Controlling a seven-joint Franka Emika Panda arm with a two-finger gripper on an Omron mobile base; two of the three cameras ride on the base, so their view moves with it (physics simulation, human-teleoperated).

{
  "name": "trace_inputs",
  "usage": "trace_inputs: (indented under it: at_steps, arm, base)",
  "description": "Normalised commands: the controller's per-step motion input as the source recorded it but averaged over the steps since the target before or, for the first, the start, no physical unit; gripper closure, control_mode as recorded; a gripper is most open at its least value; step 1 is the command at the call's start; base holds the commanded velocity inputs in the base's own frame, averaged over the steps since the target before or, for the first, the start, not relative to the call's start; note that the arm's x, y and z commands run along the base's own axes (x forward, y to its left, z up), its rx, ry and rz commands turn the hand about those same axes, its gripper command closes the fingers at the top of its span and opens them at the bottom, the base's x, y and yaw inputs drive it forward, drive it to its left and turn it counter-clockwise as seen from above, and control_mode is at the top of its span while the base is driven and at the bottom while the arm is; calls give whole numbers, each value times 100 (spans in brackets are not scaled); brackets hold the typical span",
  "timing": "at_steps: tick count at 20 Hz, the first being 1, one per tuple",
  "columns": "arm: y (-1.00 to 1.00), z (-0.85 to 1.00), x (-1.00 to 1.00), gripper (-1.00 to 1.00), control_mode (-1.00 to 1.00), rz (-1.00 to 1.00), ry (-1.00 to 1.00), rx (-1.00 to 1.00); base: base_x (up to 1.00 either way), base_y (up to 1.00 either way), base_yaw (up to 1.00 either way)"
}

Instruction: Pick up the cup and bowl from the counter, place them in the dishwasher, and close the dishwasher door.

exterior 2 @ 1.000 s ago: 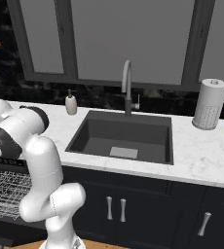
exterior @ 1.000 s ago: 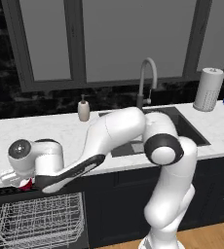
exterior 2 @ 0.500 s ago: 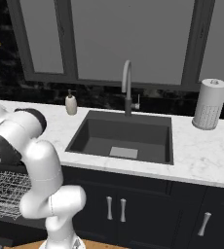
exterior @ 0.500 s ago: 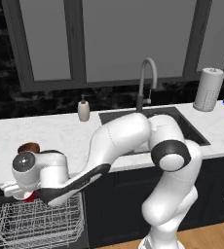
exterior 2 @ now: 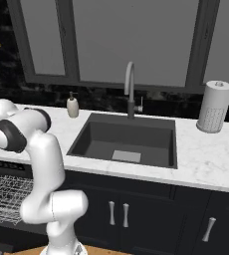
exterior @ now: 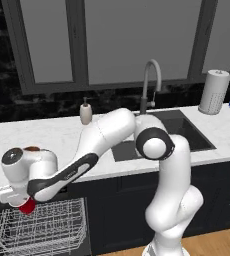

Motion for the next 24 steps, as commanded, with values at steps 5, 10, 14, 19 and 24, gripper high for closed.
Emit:
trace_inputs:
  at_steps: [5, 10, 14, 19, 24]
  arm:
    - [33, -15, -7, 100, -100, -1, -1, -14]
    - [19, -38, -1, 100, -100, 0, -10, -11]
    - [2, -79, 0, 100, -100, 0, -6, -2]
    - [9, -82, 0, 100, -100, 0, -4, 0]
    - [9, -80, 6, 100, -100, 0, -7, 0]
  base:
    - [0, 0, 0]
    - [0, 0, 0]
    - [0, 0, 0]
    - [0, 0, 0]
    - [0, 0, 0]
